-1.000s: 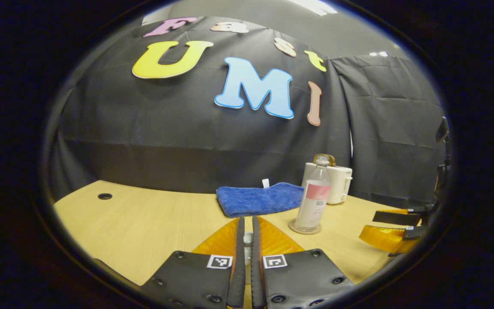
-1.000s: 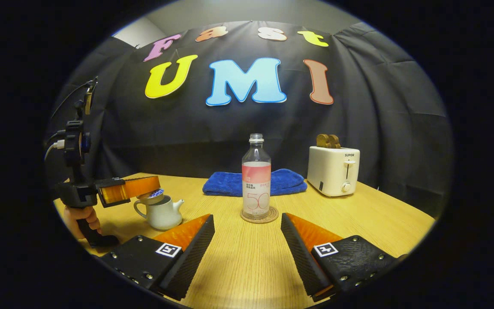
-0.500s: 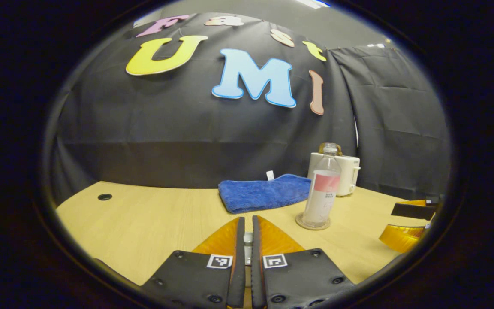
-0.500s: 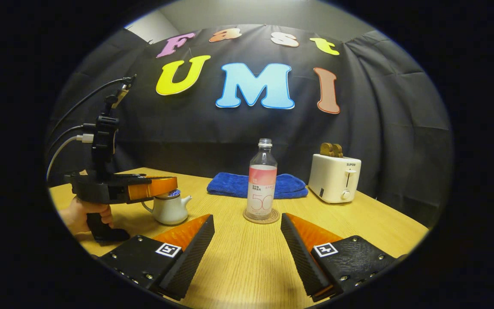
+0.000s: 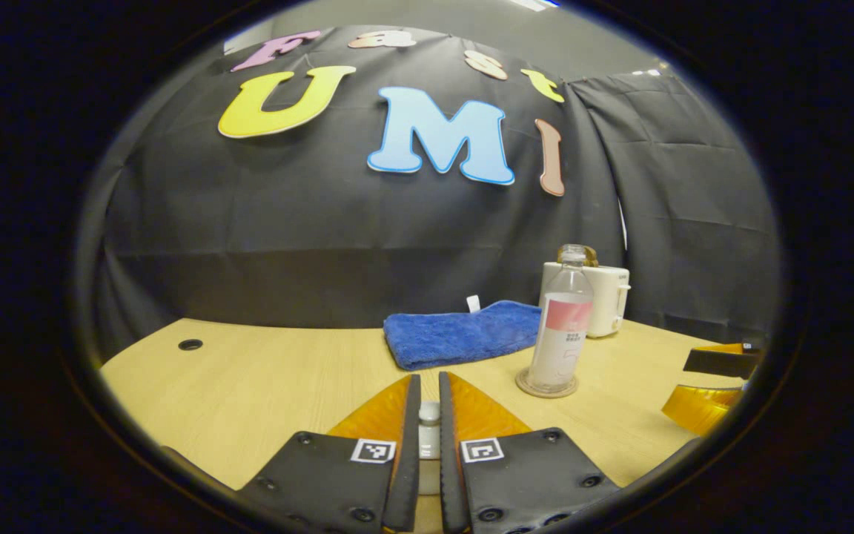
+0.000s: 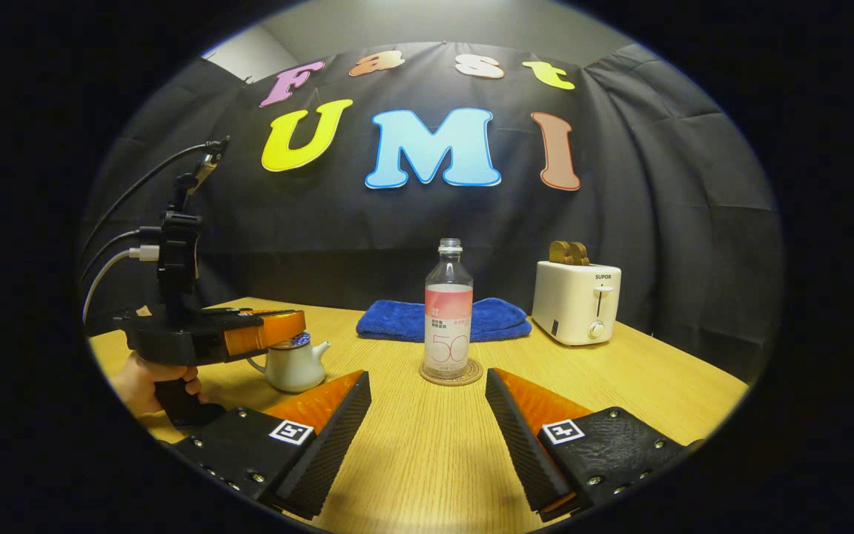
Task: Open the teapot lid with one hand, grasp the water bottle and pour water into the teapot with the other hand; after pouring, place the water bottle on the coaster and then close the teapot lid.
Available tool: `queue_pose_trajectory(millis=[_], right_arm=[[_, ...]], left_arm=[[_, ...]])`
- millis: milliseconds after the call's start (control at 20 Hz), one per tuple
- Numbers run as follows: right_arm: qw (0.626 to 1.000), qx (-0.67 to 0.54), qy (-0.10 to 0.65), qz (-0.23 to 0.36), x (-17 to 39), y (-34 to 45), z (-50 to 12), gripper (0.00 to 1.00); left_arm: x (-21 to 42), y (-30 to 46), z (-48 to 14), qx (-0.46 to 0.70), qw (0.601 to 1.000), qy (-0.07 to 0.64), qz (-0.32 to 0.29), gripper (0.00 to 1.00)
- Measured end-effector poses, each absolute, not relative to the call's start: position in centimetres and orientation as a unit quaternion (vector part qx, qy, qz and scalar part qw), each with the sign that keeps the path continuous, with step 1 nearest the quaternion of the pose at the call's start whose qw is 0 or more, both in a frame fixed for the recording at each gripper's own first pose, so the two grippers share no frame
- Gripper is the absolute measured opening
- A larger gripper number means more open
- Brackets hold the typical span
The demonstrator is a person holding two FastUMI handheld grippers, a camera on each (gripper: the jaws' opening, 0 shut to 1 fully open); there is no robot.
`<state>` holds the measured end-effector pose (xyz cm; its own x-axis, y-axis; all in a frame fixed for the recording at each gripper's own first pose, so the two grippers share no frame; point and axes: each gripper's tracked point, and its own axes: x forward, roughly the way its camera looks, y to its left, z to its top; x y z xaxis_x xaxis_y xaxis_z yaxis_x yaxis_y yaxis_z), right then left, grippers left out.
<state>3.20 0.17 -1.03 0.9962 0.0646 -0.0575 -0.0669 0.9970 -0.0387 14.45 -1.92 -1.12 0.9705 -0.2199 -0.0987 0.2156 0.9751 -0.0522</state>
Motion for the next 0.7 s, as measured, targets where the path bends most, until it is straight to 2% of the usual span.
queue_pose_trajectory(millis=[200, 500, 700], right_arm=[[0.999, -0.022, 0.028, 0.034, 3.2, 0.2, -1.1, 0.96], [0.999, -0.02, 0.019, 0.03, 2.8, 0.1, -0.8, 0.96], [0.999, -0.008, 0.006, 0.033, 1.2, 0.3, -0.5, 0.96]], left_arm=[[13.3, -1.8, 0.0, -0.027, 0.993, 0.035, -0.108, 0.19], [9.5, -1.9, 1.4, 0.0, 0.996, 0.014, -0.093, 0.65], [6.0, -2.6, 1.8, -0.01, 0.996, 0.0, -0.087, 0.73]])
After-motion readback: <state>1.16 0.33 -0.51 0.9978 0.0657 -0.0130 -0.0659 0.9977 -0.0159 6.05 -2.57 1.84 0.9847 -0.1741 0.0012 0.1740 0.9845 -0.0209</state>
